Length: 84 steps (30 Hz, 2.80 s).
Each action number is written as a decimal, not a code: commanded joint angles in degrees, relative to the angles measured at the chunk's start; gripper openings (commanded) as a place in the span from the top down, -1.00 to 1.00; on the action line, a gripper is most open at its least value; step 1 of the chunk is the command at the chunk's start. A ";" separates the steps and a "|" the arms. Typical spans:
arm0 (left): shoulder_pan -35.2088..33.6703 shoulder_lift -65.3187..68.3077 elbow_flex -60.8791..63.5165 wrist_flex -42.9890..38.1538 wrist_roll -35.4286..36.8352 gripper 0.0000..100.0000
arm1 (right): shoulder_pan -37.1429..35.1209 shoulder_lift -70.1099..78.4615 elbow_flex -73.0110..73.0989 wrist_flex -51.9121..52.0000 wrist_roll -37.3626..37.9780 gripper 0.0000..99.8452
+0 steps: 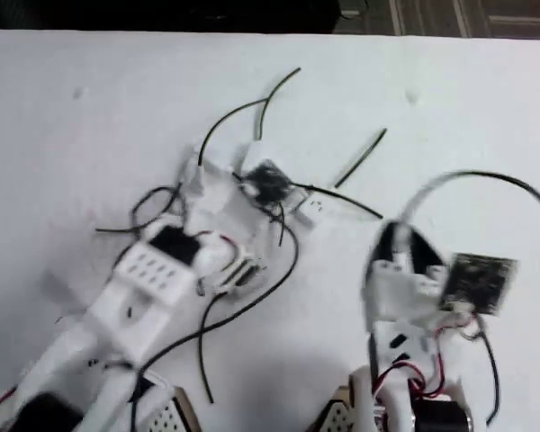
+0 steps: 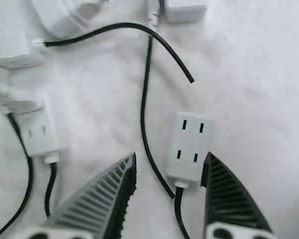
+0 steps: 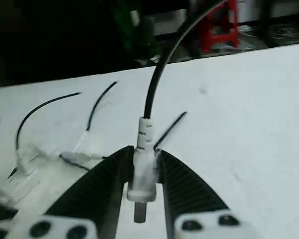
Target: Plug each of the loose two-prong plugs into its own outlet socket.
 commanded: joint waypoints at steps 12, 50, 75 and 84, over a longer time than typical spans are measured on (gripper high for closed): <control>-8.92 -49.98 26.11 -2.81 5.63 0.56 | -33.45 0.31 7.38 -2.77 6.24 0.97; -8.75 -69.93 31.82 4.22 9.67 0.56 | -46.64 39.16 8.35 -25.98 5.80 0.97; -14.73 -69.93 31.91 3.78 6.51 0.56 | -35.21 41.36 4.66 -22.46 5.80 0.97; -14.73 -69.93 32.18 3.78 6.42 0.56 | -30.37 49.19 4.57 -27.65 6.24 0.97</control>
